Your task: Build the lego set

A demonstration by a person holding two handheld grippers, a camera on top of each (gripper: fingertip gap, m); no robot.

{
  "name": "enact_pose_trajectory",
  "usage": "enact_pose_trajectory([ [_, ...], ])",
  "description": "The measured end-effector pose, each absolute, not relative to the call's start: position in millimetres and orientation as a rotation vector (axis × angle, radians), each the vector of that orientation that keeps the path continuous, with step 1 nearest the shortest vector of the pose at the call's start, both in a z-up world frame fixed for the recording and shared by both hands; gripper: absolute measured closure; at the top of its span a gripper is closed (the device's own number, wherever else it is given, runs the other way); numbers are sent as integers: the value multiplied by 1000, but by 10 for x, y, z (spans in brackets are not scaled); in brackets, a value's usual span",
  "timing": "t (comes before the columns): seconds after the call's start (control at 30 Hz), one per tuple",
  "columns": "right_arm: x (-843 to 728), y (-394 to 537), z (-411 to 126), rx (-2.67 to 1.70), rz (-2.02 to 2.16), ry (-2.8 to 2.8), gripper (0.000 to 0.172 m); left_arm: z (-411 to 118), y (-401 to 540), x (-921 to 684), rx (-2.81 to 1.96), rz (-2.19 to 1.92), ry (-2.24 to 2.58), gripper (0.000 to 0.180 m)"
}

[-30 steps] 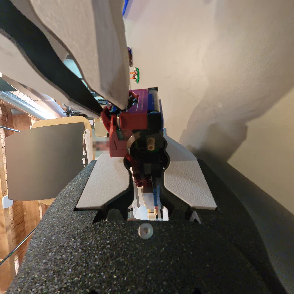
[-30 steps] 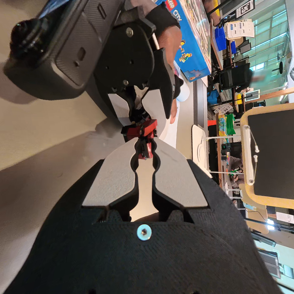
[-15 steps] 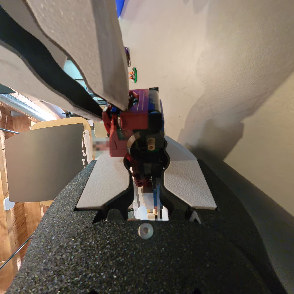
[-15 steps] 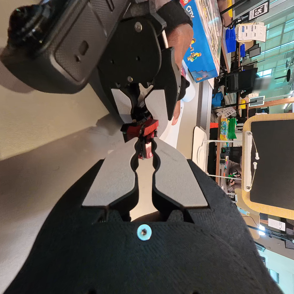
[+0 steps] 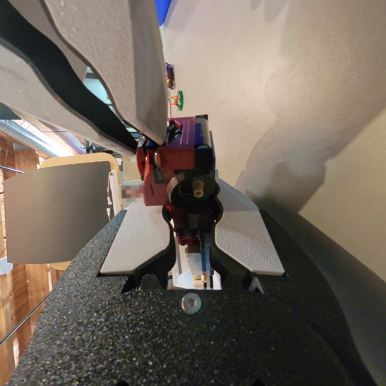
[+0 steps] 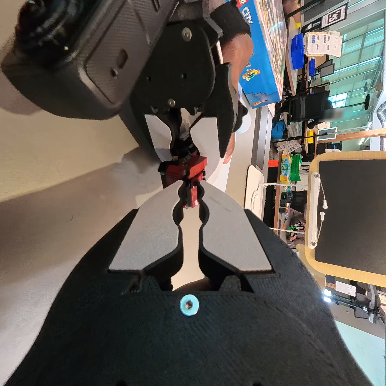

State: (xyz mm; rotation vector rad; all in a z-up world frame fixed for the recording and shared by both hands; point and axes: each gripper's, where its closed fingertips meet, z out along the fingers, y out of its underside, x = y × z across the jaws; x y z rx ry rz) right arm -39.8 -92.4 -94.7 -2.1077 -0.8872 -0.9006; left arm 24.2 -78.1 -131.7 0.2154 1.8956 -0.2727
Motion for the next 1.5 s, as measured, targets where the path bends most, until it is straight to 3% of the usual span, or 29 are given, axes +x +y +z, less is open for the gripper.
enact_pose_trajectory([
  [0.37,-420,-954,-940,-2071,-975,-941,163,-1310,-788,233,218,-279,1896,145],
  [0.7,-434,-927,-934,-2069,-907,-937,153,-1296,-780,234,216,-281,1894,146],
  [1.5,-458,-906,-911,-2068,-1050,-976,162,-1264,-774,229,239,-257,1876,146],
])
